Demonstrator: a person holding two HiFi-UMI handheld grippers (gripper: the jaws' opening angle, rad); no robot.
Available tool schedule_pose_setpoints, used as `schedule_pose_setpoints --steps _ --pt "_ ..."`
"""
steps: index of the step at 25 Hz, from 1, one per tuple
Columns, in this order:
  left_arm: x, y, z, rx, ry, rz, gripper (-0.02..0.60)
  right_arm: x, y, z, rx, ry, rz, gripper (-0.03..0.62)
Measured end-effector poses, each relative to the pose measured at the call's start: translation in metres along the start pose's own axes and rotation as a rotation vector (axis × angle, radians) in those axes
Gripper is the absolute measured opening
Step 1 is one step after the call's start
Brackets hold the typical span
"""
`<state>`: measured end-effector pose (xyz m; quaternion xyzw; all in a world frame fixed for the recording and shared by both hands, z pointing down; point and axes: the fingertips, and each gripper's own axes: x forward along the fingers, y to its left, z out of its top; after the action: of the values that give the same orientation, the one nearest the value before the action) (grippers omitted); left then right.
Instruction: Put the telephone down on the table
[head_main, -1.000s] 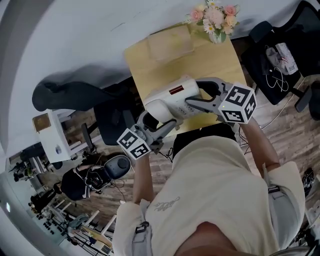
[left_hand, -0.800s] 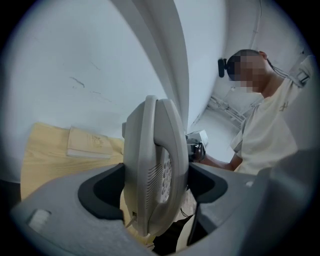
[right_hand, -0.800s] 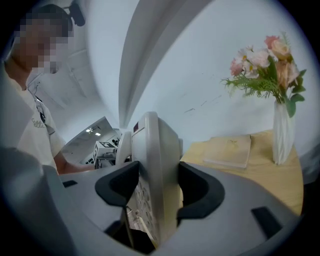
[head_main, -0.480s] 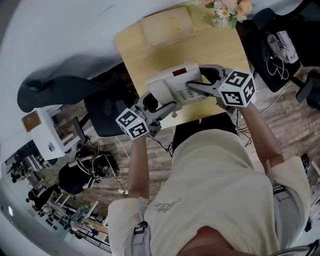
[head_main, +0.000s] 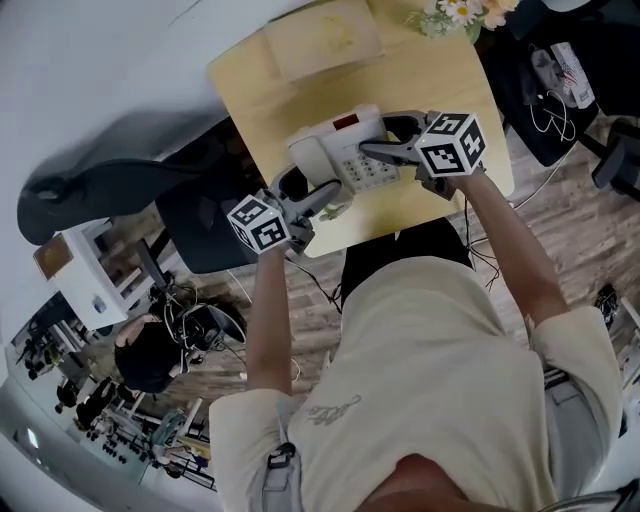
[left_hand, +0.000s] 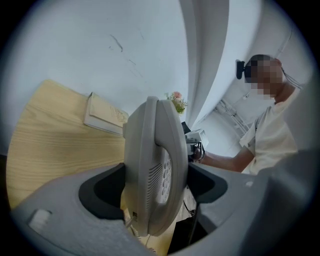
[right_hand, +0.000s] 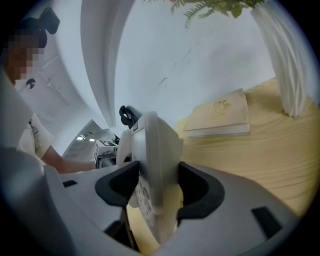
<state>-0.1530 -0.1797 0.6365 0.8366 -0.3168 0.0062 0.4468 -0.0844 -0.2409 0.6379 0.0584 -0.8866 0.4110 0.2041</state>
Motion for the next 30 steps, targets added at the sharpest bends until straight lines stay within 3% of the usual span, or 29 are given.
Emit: schedule_pose_setpoints --steps 14,20,30 --pt "0.012 0.05 -0.018 -0.115 0.039 -0.009 0.379 0.034 -0.042 -0.019 0.091 0.041 -0.033 0.241" --pt "0.019 0.062 -0.017 -0.177 0.036 -0.005 0.379 0.037 -0.057 -0.023 0.16 0.014 -0.051 0.242" --pt "0.031 0.089 -0.01 -0.328 0.012 0.049 0.379 0.05 -0.09 -0.017 0.242 0.031 -0.085 0.247"
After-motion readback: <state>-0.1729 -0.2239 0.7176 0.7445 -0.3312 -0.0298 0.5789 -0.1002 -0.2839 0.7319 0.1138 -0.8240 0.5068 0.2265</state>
